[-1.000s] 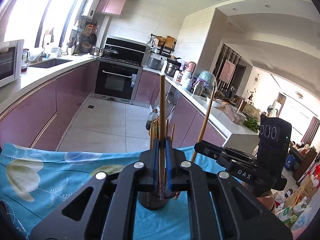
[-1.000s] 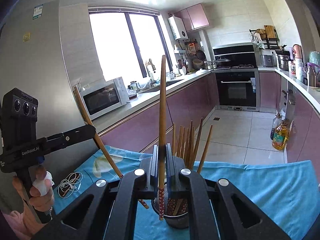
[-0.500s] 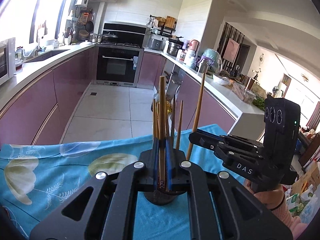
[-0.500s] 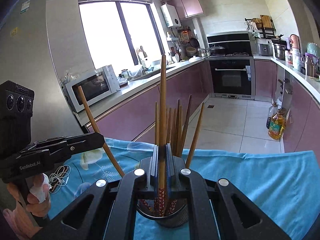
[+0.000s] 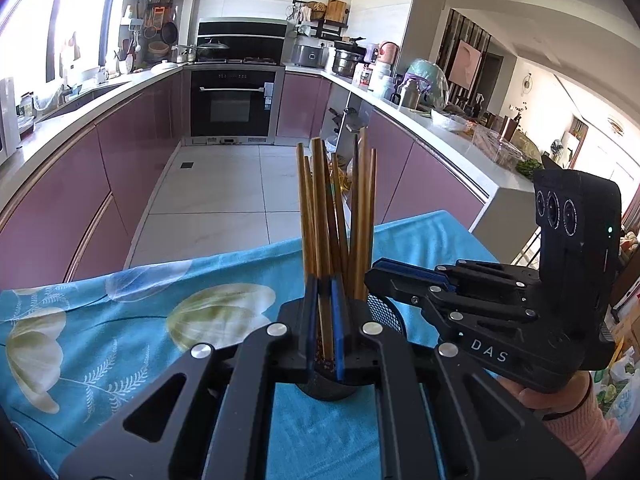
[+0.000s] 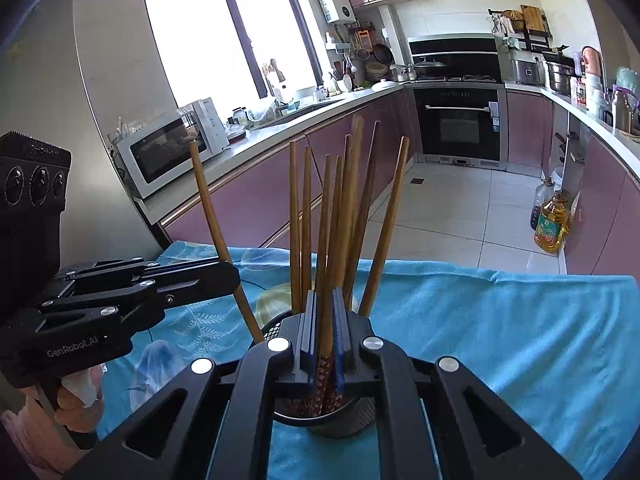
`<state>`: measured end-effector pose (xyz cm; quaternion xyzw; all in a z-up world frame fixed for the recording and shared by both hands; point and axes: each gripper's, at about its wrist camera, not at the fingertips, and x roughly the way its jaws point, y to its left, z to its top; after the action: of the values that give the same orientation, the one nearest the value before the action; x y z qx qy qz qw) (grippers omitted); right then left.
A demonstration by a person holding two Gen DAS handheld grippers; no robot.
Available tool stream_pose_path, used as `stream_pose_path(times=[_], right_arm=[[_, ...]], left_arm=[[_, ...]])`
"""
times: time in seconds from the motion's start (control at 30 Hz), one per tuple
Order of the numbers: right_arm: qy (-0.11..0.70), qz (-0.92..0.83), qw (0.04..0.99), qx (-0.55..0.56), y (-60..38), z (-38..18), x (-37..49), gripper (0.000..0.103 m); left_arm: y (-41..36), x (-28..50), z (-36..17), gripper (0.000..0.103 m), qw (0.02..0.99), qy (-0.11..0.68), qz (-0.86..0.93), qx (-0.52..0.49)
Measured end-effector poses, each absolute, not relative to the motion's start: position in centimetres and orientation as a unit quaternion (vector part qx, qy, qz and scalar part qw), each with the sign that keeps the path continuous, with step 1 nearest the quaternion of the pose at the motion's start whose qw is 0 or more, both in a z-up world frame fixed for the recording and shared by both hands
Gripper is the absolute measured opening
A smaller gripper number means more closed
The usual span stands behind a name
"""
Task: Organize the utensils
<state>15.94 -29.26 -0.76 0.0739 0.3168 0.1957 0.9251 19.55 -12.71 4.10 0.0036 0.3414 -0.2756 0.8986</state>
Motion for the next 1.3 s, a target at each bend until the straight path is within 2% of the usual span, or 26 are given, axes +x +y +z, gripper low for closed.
stream_pose_path(times=[0.23,0.27,0.4,0.47,0.5,0.6,0.63,0.7,0.73,0.77,0.8,0.87,0.93,0.97,1.03,1.3], right_arm=[[0.314,0.194,0.926,0.073,-29.3,-0.9,15.3,0.009],[0.314,0.194,0.927,0.072,-29.3,-1.0,15.2,0.014],[0.309,0.192,0.929,0.07,-29.3,-1.1,14.5,0.019],[0.306,0.189,0.93,0.07,-29.4,-1.1,14.1,0.026],[0.304,0.187,0.932,0.069,-29.4,-1.2,13.9,0.03],[0.297,0.18,0.935,0.067,-29.4,-1.2,13.2,0.032],[0.295,0.178,0.937,0.066,-29.4,-1.2,12.9,0.034],[0.285,0.169,0.941,0.064,-29.6,-1.2,12.4,0.048],[0.279,0.163,0.944,0.061,-29.5,-1.2,12.0,0.052],[0.274,0.157,0.947,0.059,-29.5,-1.2,11.7,0.061],[0.268,0.151,0.95,0.059,-29.6,-1.3,11.3,0.068],[0.259,0.144,0.953,0.055,-29.6,-1.4,10.7,0.07],[0.251,0.131,0.958,0.048,-29.4,-1.6,10.0,0.082],[0.244,0.127,0.96,0.044,-29.3,-1.7,9.6,0.089],[0.228,0.119,0.966,0.038,-29.1,-1.9,8.7,0.095],[0.192,0.103,0.976,0.01,-27.4,-2.6,5.8,0.096]], left_arm=[[-13.0,20.1,2.4,0.008,0.893,0.356,-0.276,0.0],[-13.0,20.0,2.2,0.009,0.893,0.356,-0.277,-0.001],[-12.7,19.3,1.6,0.017,0.898,0.347,-0.271,0.001],[-12.4,18.7,1.4,0.027,0.901,0.341,-0.267,0.003],[-12.2,18.3,1.3,0.028,0.904,0.337,-0.263,0.004],[-11.6,17.3,1.2,0.037,0.91,0.328,-0.255,0.001],[-11.4,17.0,1.2,0.044,0.912,0.325,-0.251,0.0],[-10.7,16.3,1.1,0.052,0.918,0.316,-0.239,-0.003],[-10.2,15.9,1.0,0.061,0.922,0.31,-0.233,-0.004],[-9.9,15.5,1.0,0.074,0.924,0.306,-0.228,-0.008],[-9.3,14.9,0.9,0.079,0.928,0.299,-0.22,-0.012],[-8.6,14.0,0.7,0.082,0.935,0.287,-0.207,-0.012],[-7.8,12.9,0.4,0.096,0.943,0.273,-0.188,-0.008],[-7.5,12.3,0.2,0.098,0.948,0.265,-0.177,-0.005],[-7.1,11.4,-0.3,0.098,0.952,0.258,-0.164,0.004],[-5.3,8.6,-0.7,0.098,0.968,0.219,-0.121,-0.008]])
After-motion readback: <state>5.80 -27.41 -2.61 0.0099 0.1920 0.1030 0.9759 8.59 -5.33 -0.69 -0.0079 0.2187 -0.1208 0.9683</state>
